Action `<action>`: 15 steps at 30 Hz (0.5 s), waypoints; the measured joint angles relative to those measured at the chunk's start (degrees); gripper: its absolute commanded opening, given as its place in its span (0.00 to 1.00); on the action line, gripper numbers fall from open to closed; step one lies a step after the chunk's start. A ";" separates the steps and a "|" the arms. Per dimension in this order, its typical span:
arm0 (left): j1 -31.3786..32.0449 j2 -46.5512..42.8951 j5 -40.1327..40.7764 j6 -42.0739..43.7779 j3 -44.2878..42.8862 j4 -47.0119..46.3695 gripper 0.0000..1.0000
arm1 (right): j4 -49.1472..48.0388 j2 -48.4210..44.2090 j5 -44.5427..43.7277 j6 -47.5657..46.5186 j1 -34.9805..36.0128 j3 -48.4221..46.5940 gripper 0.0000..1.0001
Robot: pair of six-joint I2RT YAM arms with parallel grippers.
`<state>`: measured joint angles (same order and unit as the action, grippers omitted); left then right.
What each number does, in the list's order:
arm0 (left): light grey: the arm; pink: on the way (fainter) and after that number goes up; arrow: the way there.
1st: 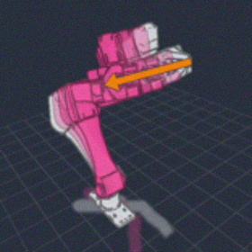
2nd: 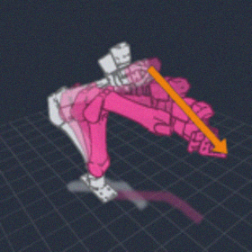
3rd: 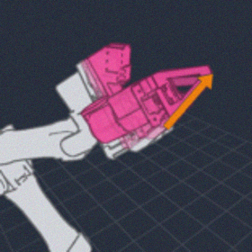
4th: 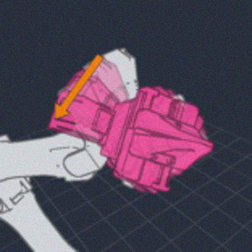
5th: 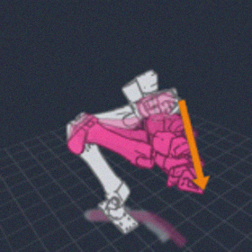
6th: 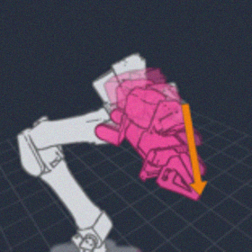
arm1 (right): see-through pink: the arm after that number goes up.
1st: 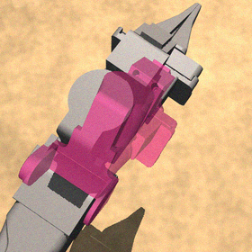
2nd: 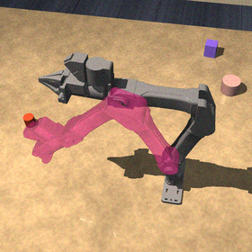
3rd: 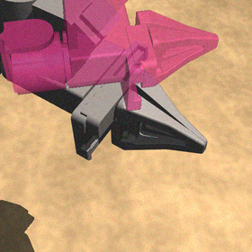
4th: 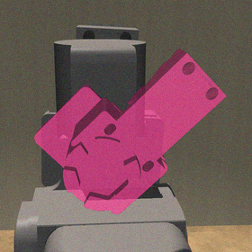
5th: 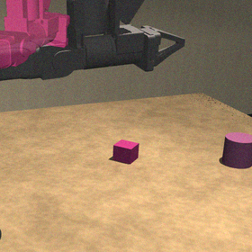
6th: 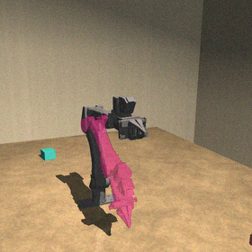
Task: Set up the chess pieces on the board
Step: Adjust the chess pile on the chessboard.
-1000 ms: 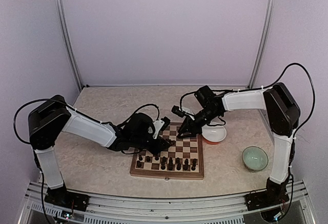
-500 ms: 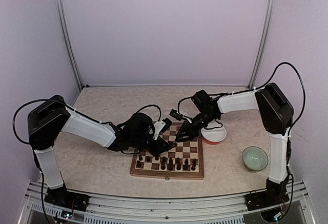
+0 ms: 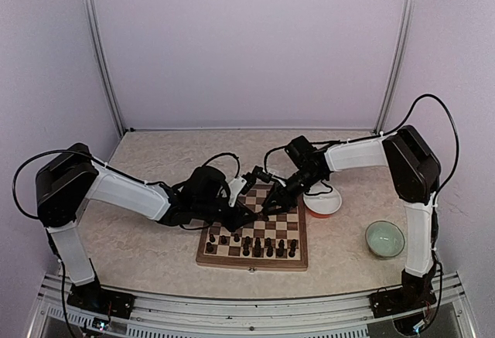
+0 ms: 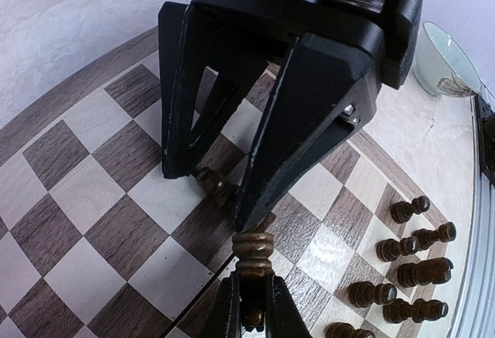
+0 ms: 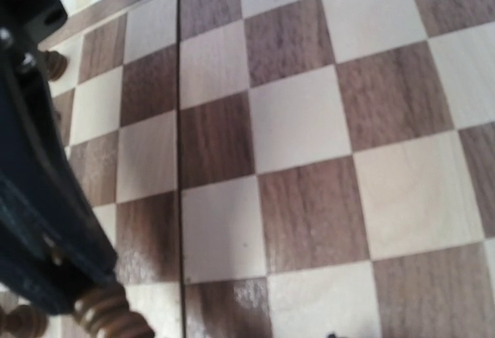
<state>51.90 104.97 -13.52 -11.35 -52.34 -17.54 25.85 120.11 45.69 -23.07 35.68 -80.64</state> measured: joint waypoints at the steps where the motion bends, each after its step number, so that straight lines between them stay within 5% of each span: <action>1: -0.09 -0.02 0.00 0.00 0.07 -0.02 0.05 | 0.00 0.00 -0.11 -0.02 0.04 0.00 0.44; 15: -1.66 -8.74 -2.91 0.00 -3.56 12.07 0.05 | 3.08 -4.46 -4.59 -7.28 0.17 0.70 0.43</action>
<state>50.24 96.23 -16.43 -11.35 -55.90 -5.48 28.93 115.66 41.10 -30.35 35.86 -79.94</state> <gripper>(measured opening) 0.095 0.431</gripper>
